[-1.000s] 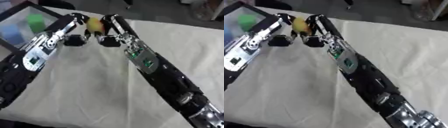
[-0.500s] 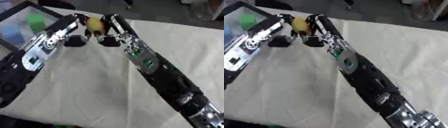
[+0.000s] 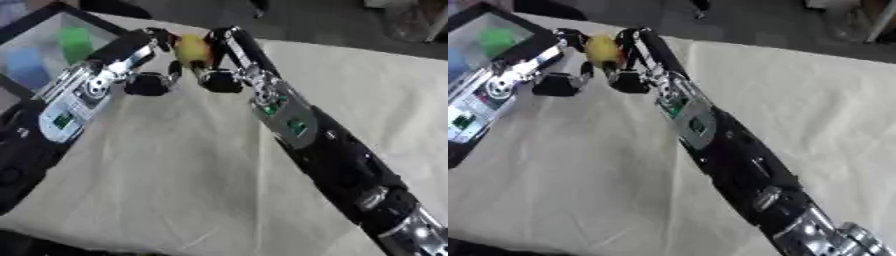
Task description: Pick up the objects with one hand, pass them to the other hand, and then place them into the box on the other side of the table.
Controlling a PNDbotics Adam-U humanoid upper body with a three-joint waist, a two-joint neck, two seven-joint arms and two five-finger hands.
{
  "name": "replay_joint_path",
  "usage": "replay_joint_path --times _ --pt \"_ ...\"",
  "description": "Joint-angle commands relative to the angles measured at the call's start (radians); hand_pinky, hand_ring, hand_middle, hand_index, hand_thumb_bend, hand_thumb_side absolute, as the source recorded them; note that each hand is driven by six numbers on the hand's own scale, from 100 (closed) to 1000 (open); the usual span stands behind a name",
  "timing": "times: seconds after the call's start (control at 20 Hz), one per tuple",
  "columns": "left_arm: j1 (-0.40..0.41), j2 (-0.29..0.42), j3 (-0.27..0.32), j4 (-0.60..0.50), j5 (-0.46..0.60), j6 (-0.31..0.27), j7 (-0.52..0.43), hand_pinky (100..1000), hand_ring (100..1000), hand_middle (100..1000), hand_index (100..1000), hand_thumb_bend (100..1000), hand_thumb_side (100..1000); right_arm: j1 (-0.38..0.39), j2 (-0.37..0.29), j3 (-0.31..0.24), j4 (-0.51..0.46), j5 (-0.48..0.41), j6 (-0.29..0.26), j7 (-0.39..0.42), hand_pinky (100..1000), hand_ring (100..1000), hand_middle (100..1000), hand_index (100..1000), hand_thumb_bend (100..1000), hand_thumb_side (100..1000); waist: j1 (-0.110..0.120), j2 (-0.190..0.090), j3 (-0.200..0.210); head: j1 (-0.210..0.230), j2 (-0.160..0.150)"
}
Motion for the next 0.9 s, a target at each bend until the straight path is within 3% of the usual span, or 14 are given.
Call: replay_joint_path --times 0.05,0.55,0.9 --pt "-0.010 0.034 0.014 -0.021 0.001 0.012 0.009 928 789 746 871 524 404 -0.025 -0.012 -0.015 -0.026 0.009 0.004 -0.008 789 470 398 268 100 100 0.023 -0.010 0.000 0.002 0.001" --pt "-0.013 0.027 0.016 -0.025 0.016 0.025 0.012 929 786 742 871 512 438 -0.022 -0.002 -0.012 -0.037 0.014 0.000 -0.001 790 469 398 267 100 100 0.023 -0.008 0.001 0.004 -0.002" --pt "-0.019 0.018 0.022 -0.018 0.027 0.061 0.060 930 780 733 871 470 414 -0.017 0.004 -0.010 -0.042 0.012 -0.009 0.005 790 469 398 267 100 100 0.023 -0.008 0.001 0.007 -0.008"
